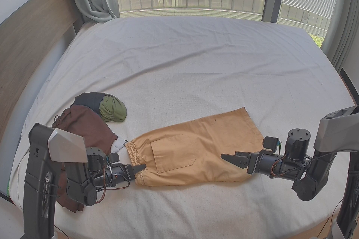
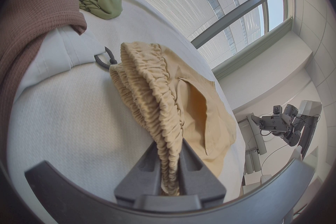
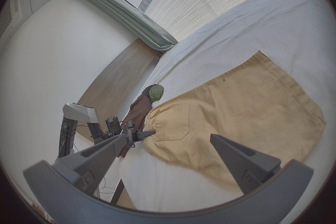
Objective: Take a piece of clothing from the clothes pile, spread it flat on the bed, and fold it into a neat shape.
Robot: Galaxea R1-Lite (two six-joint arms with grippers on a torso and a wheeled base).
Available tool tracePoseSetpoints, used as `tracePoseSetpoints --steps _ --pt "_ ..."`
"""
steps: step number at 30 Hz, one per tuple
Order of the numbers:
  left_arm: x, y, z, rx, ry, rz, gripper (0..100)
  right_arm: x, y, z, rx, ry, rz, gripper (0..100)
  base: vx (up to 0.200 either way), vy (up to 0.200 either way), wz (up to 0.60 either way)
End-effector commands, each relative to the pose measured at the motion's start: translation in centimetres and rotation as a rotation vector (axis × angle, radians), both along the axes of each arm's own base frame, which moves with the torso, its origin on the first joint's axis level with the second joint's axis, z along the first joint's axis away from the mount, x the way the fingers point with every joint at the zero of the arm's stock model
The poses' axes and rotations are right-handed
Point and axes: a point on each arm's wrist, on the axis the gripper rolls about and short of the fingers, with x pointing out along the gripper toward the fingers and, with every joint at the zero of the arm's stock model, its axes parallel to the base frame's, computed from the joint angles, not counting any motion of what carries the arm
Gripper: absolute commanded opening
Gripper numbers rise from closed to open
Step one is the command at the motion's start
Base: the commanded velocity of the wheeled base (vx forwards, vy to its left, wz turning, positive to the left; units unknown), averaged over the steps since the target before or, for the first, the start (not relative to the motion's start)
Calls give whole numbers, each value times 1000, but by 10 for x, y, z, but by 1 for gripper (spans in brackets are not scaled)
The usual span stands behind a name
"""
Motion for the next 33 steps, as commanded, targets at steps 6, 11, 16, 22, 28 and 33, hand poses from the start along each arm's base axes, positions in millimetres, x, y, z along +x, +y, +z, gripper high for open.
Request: tracePoseSetpoints --steps 6,11,16,22,28,33 --pt "-9 3 16 -1 -3 2 0 1 -1 -3 -3 8 -4 100 0 0 0" --pt "-20 6 34 -16 4 6 0 5 -5 -8 -29 -7 -11 100 0 0 0" --pt "-28 8 51 -73 28 -10 0 7 -10 -8 -37 -17 -26 100 0 0 0" --pt "-27 13 53 -78 22 -5 0 8 -11 -6 -34 -26 -28 100 0 0 0" --pt "-28 22 56 -91 19 -13 0 8 -11 -6 -34 -26 -29 100 0 0 0" --pt "-30 33 65 -109 9 -10 0 8 -11 -6 -36 -25 -29 100 0 0 0"
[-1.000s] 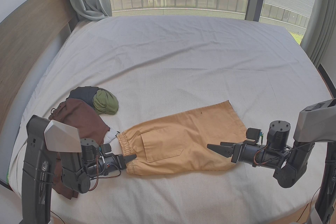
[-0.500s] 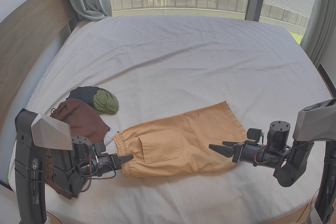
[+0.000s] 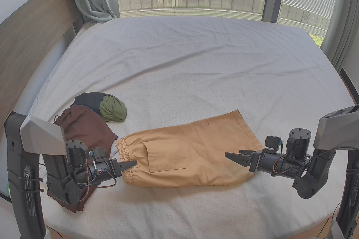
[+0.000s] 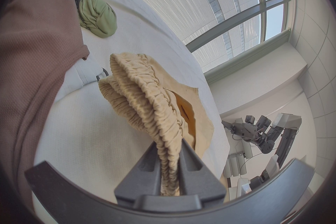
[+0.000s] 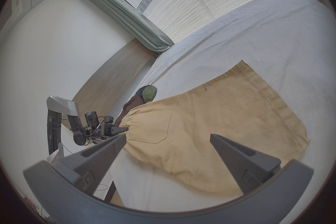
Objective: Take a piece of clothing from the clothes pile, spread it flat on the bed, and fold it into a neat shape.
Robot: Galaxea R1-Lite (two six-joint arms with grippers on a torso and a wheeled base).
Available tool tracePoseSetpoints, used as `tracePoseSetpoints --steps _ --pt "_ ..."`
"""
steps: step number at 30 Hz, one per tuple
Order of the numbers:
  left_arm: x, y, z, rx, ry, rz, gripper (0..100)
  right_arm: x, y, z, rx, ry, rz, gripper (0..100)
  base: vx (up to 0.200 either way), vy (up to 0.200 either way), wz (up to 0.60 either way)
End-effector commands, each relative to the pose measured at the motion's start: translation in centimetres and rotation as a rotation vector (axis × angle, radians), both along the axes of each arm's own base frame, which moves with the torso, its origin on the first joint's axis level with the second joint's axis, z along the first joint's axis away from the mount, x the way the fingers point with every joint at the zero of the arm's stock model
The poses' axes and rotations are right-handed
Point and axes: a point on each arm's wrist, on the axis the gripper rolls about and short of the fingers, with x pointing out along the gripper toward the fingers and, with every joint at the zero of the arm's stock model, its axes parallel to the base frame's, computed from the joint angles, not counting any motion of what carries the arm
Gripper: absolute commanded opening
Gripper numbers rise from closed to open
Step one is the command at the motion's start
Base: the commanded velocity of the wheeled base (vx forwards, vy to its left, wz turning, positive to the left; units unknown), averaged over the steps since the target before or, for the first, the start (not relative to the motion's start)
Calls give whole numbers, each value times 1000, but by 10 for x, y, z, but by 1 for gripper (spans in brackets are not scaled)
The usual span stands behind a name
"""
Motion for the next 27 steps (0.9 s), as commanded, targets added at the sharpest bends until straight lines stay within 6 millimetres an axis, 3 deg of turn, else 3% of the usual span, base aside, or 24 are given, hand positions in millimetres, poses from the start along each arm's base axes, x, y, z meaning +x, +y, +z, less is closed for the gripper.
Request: tracePoseSetpoints --steps 1,14,27 --pt "-2 8 8 -9 -14 10 0 0 0 0 -1 -1 2 100 0 0 0" --pt "-6 21 7 -26 1 6 0 0 0 0 -3 -5 3 100 0 0 0" --pt "-13 45 26 -50 -36 28 0 0 1 5 2 -22 5 100 0 0 0"
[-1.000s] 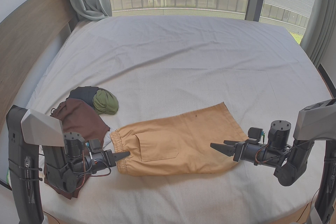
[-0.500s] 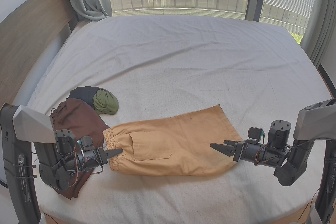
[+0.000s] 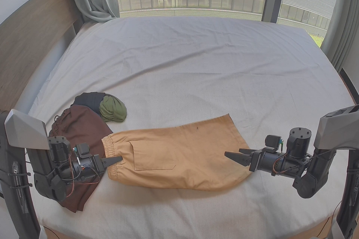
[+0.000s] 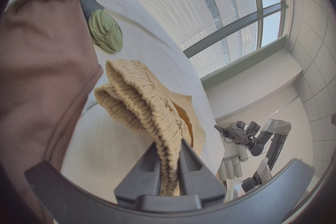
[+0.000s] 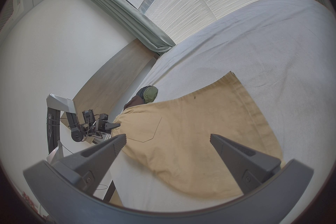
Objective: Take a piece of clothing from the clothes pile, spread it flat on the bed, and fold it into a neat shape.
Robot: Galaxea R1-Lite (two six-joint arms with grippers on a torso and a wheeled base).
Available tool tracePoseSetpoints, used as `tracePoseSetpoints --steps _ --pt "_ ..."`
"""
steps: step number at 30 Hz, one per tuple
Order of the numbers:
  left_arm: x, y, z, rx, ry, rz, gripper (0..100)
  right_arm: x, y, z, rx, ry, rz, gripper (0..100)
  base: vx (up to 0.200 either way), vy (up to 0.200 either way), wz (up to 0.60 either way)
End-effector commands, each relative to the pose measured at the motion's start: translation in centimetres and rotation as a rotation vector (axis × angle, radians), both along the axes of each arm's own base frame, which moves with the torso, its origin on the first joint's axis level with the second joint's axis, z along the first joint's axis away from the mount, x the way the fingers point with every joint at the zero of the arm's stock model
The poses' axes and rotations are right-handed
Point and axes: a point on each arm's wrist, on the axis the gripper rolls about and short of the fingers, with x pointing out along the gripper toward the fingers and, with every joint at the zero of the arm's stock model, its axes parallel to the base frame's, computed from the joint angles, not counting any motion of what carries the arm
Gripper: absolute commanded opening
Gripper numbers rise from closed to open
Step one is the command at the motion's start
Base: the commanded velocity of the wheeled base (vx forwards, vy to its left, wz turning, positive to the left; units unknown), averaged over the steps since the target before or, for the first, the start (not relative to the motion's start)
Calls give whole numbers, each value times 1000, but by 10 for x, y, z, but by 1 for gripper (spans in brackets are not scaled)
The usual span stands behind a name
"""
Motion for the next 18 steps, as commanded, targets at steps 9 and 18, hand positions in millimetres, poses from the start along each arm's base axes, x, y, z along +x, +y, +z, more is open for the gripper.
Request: tracePoseSetpoints --steps 9,18 --pt "-7 1 17 3 -46 -12 0 -2 3 1 0 0 9 100 0 0 0" --pt "-3 -25 31 -3 -104 -88 0 -2 3 1 0 0 9 100 0 0 0"
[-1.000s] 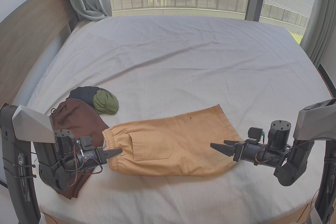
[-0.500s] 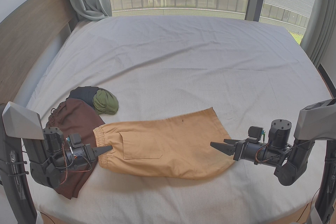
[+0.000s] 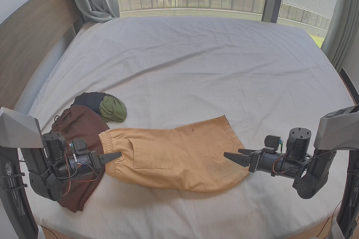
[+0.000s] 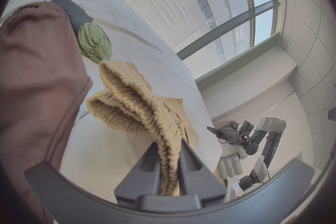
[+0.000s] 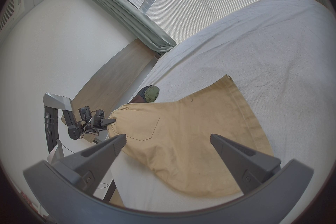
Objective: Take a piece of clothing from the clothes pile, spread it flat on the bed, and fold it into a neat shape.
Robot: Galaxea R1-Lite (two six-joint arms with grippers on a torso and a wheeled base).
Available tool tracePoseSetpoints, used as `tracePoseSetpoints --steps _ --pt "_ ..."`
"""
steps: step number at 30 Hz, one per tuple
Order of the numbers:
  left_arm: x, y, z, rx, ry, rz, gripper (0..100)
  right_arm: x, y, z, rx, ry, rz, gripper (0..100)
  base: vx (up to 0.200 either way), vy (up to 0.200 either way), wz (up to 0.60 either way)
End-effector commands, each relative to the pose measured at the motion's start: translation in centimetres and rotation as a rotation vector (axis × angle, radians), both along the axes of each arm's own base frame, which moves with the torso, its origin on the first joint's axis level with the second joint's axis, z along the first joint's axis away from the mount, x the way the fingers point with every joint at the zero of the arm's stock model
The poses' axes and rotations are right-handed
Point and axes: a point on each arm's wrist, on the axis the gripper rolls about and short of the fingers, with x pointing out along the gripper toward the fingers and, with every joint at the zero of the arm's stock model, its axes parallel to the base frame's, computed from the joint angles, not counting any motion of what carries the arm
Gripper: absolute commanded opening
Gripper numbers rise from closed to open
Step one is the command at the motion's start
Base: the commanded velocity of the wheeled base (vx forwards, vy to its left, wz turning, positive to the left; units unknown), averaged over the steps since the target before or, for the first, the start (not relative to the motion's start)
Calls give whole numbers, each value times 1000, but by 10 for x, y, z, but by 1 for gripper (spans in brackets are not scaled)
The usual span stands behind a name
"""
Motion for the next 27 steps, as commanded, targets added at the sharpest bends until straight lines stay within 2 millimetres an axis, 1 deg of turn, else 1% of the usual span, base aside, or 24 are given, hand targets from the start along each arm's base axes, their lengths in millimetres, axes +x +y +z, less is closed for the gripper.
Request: tracePoseSetpoints --steps 1,5,6,8,13,16,19,27 --pt "4 -16 10 -2 -47 -49 0 0 0 0 0 1 2 100 0 0 0" --pt "8 -33 13 -2 -78 -86 0 0 0 0 1 -1 2 100 0 0 0" --pt "8 -33 13 -2 -78 -86 0 0 0 0 1 -1 2 100 0 0 0" --pt "13 -45 15 1 -99 -99 0 1 0 0 1 -2 -1 100 0 0 0" --pt "15 -62 17 -6 -113 -125 0 2 -2 1 3 -8 -7 100 0 0 0" --pt "14 -73 18 -7 -120 -148 0 3 -2 6 10 -22 -11 100 0 0 0" --pt "14 -80 17 -7 -123 -151 0 4 -3 7 12 -26 -14 100 0 0 0" --pt "22 -92 6 -1 -118 -157 0 7 -4 7 13 -34 -23 100 0 0 0"
